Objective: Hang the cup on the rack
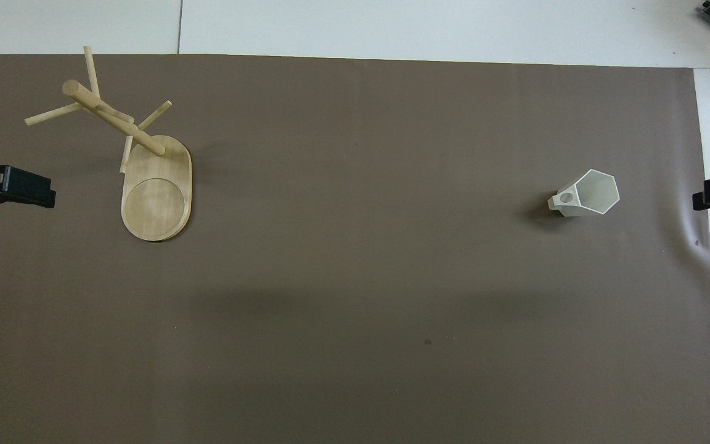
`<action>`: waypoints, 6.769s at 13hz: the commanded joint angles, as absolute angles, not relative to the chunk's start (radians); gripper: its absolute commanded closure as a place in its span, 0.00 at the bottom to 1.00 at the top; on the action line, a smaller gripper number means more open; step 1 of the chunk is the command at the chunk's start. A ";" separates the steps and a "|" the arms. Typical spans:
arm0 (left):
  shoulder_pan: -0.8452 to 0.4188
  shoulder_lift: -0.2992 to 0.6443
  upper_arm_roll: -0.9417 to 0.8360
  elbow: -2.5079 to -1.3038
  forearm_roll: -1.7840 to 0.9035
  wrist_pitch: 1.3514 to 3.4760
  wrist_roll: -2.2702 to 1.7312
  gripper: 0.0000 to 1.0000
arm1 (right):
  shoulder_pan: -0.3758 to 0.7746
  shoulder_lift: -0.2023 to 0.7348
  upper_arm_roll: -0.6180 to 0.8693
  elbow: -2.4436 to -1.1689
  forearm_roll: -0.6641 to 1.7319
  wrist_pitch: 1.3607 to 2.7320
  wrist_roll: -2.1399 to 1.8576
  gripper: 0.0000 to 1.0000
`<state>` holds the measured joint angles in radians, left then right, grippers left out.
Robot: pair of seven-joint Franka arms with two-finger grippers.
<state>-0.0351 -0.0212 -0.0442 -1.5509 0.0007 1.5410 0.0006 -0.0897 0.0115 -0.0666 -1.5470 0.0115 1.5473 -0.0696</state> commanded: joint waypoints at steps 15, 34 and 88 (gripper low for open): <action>-0.041 -0.046 -0.035 -1.577 -0.002 1.539 0.000 0.00 | -0.097 -0.005 -0.064 -1.572 0.002 1.568 -0.086 0.00; -0.041 -0.046 -0.035 -1.577 -0.002 1.539 0.000 0.00 | -0.097 -0.005 -0.064 -1.572 0.002 1.568 -0.087 0.00; -0.041 -0.046 -0.035 -1.577 -0.002 1.539 0.000 0.00 | -0.083 0.236 -0.080 -1.994 -0.003 2.411 -0.124 0.00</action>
